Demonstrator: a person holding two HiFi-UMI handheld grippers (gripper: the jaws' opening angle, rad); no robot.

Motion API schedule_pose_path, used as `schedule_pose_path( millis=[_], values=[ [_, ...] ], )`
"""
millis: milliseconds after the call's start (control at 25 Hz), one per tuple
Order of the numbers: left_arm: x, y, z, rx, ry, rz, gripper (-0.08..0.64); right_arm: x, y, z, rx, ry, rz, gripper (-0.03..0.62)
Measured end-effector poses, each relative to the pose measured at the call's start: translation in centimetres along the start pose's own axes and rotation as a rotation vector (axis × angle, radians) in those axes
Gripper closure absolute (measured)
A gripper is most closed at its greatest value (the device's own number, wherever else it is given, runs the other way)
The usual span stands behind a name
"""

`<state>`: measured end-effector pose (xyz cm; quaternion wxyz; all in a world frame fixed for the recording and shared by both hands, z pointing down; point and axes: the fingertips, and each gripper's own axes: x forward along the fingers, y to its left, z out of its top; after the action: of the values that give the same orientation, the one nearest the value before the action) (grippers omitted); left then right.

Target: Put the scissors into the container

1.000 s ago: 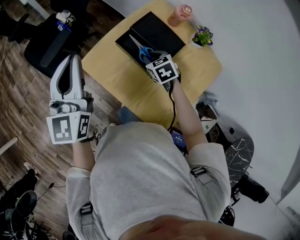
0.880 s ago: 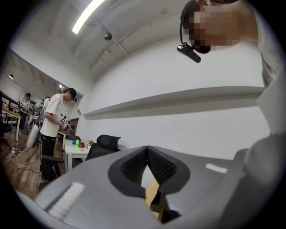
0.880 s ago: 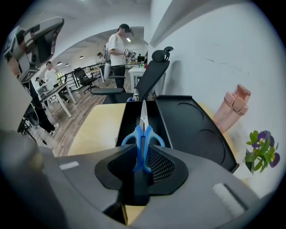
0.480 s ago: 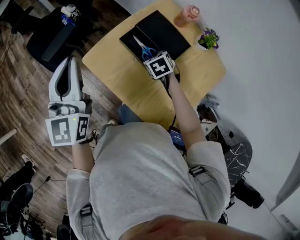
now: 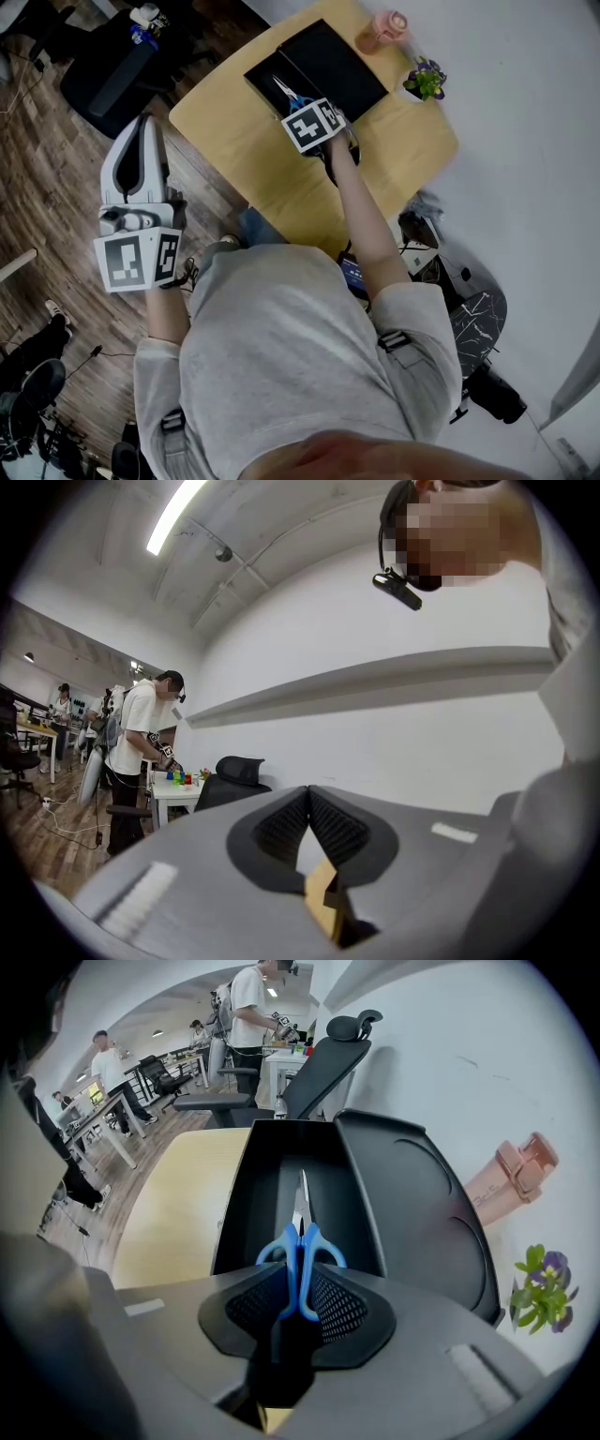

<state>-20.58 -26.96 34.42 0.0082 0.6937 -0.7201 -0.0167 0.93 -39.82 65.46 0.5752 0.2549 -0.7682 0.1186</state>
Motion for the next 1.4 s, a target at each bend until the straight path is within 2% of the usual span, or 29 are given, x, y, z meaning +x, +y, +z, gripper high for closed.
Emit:
schedule_pose_path(
  millis=[280,600,720,760,800,1160,1400],
  values=[
    [0.0,-0.5,-0.1,0.001,-0.001,-0.01,0.502,0.5,0.3,-0.1,-0.035,-0.007,-0.015,0.508],
    [-0.3,-1.0,0.5,0.015,-0.015,-0.026,0.503,-0.1,0.1,0.2,0.02,-0.082,0.026,0.509],
    [-0.7,-0.8,0.8,0.016,-0.025,-0.04,0.503,-1.7,0.2,1.0,0.099,-0.165,0.026,0.521],
    [-0.9,-0.7,1.0,0.014,-0.03,-0.044,0.502,-2.3,0.4,1.3,0.126,-0.198,0.023,0.577],
    [-1.1,-0.6,1.1,0.011,-0.035,-0.049,0.503,-3.0,0.4,1.5,0.146,-0.232,0.012,0.589],
    [-1.4,-1.2,2.9,0.001,-0.088,-0.148,0.503,-11.0,0.5,2.9,0.294,-0.497,-0.1,0.589],
    [-2.0,-1.1,4.1,-0.012,-0.115,-0.217,0.502,-16.1,2.0,3.1,0.341,-0.638,-0.178,0.589]
  ],
)
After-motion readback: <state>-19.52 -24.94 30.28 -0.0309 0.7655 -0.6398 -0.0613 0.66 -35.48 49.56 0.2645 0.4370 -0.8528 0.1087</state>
